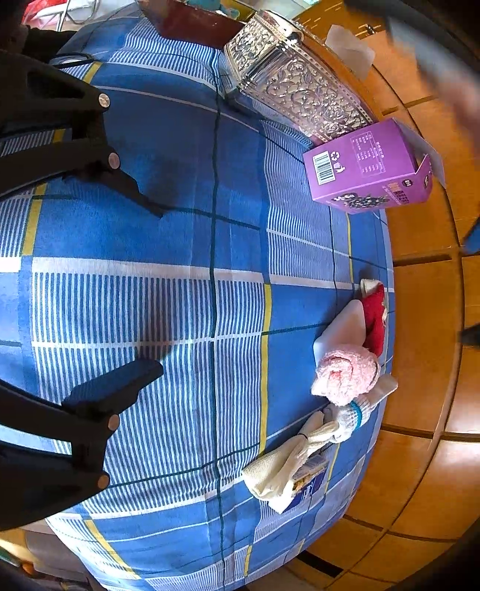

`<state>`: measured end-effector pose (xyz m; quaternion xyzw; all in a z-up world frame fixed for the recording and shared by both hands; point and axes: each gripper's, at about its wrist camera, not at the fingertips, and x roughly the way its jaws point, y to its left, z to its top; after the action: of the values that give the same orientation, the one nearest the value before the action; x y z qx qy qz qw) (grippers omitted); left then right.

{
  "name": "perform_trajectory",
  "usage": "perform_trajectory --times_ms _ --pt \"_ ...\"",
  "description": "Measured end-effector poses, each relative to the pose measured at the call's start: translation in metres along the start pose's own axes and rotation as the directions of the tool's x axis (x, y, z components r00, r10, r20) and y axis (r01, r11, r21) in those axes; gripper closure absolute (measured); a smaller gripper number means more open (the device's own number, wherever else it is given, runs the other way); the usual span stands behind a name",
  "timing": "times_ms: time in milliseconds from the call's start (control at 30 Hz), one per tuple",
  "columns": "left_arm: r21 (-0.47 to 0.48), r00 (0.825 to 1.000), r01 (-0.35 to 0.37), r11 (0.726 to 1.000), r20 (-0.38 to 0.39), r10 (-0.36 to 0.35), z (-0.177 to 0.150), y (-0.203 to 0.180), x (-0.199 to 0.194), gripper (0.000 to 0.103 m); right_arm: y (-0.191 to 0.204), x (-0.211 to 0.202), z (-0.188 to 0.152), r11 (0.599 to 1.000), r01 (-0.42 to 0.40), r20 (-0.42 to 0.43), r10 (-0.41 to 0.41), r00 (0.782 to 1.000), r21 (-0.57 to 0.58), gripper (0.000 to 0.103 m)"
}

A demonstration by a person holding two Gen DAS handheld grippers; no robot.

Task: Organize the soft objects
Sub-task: 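Move both tools back toward the remaining socks on the bedspread, then grasp the red Santa sock with the left tool and lift it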

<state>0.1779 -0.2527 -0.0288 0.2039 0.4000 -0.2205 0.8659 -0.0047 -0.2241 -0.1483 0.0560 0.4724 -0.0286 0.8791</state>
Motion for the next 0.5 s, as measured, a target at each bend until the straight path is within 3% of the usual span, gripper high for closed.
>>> perform_trajectory --times_ms 167,367,500 --pt "0.020 0.994 -0.072 0.997 -0.079 0.073 0.008 -0.005 0.062 0.026 0.004 0.001 -0.004 1.000 -0.018 0.020 0.019 1.000 -0.025 0.017" --pt "-0.020 0.984 -0.092 0.996 -0.154 0.088 0.013 0.004 0.123 0.026 -0.001 0.001 -0.003 0.999 -0.046 0.029 0.047 0.998 -0.013 0.015" --pt "-0.016 0.986 -0.072 0.997 -0.151 0.069 0.017 -0.002 0.138 0.026 -0.005 0.001 -0.002 0.998 -0.069 0.038 0.069 0.997 0.001 0.015"
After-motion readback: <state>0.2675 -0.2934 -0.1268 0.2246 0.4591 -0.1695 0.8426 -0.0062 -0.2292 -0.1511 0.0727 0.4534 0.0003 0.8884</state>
